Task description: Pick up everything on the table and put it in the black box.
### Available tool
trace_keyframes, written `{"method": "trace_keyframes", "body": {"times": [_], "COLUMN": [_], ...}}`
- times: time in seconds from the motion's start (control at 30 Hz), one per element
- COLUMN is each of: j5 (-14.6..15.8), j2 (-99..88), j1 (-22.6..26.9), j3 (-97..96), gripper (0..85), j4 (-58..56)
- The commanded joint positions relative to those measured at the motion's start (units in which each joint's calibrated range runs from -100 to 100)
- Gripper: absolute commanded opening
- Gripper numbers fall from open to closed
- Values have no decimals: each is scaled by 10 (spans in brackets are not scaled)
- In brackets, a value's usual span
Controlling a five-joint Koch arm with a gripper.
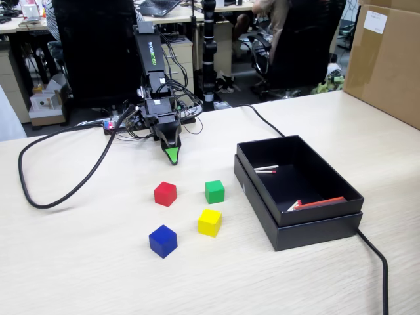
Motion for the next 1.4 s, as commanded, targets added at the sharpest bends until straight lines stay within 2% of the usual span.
{"method": "trace_keyframes", "body": {"times": [0.0,0.33,0.43,0.5,0.8,1.1,1.23,1.37], "j5": [-4,-4,-4,-4,-2,1,5,8], "j2": [5,77,145,277,629,821,867,927], "j1": [-7,-5,-9,-22,-57,-59,-59,-60], "j3": [45,358,450,563,785,885,903,938], "gripper": [473,469,469,453,447,439,356,185], "j4": [-101,-420,-483,-539,-539,-539,-539,-539]}}
